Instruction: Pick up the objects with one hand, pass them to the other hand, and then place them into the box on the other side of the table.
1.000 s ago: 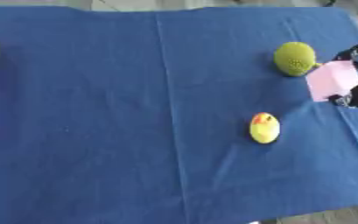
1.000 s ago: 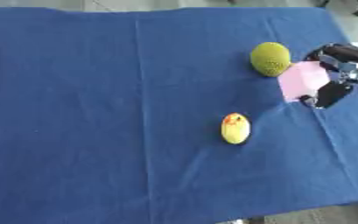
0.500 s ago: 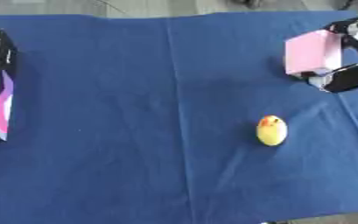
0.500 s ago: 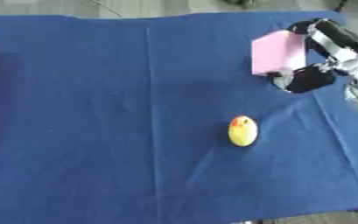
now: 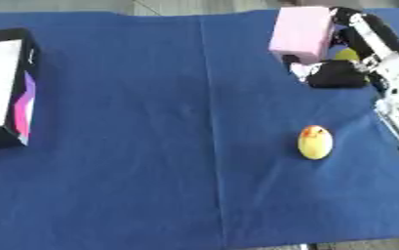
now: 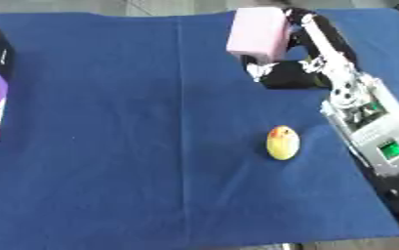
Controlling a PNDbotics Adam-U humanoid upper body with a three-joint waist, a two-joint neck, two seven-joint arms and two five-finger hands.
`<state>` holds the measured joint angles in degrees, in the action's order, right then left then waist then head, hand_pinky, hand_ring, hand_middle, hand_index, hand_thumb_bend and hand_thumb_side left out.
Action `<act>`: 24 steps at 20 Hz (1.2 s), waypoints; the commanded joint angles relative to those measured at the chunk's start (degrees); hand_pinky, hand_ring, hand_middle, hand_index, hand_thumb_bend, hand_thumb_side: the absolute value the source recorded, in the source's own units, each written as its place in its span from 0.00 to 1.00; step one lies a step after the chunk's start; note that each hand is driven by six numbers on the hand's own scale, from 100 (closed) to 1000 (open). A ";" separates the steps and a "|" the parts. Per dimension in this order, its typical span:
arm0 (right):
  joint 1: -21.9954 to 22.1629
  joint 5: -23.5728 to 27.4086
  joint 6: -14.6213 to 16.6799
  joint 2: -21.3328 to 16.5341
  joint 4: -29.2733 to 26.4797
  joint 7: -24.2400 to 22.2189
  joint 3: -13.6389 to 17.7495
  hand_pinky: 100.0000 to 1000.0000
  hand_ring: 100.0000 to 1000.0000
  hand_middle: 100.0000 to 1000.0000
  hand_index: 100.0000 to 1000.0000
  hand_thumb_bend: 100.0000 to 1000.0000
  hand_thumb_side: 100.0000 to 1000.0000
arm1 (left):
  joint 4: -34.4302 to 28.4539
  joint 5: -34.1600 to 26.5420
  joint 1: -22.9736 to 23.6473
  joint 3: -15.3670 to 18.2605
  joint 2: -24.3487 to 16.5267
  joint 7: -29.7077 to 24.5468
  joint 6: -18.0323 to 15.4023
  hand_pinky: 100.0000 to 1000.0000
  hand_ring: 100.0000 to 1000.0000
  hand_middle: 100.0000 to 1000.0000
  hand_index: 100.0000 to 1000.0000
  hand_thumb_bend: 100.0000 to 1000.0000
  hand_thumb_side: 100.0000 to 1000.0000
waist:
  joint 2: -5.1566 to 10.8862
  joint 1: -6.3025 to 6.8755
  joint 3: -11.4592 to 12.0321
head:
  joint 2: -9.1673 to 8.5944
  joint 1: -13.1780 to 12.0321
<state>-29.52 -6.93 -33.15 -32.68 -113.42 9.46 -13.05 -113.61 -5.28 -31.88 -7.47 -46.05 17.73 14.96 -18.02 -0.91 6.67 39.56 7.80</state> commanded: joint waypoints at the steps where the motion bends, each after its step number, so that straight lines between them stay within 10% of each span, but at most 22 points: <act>1: -1.81 0.54 0.40 2.83 -1.17 2.42 -3.26 0.81 0.42 0.33 0.60 0.00 0.00 | -0.98 0.86 -2.13 -0.57 -4.01 -2.73 0.80 0.70 0.73 0.74 0.89 0.00 0.73 | 1.75 0.28 0.01 | 0.51 -0.61; 15: -5.65 -1.43 -4.14 9.02 -1.17 10.49 -13.15 0.80 0.43 0.34 0.61 0.00 0.00 | -0.98 3.22 -9.67 -5.73 -7.64 -15.63 5.78 0.72 0.73 0.74 0.89 0.01 0.72 | 1.89 0.65 1.07 | 0.77 -0.86; 24: -10.23 -4.52 -7.09 12.21 -1.17 8.22 -19.44 0.79 0.43 0.34 0.61 0.00 0.00 | -0.98 8.44 -18.00 -16.29 -9.16 -22.37 11.65 0.81 0.79 0.80 0.91 0.25 0.42 | 1.69 1.62 2.34 | 0.41 -0.79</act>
<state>-38.82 -10.76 -39.67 -20.59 -113.42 17.88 -32.10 -113.95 2.08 -48.77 -22.83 -53.68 -3.59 25.79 -17.89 0.47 8.98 40.20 6.94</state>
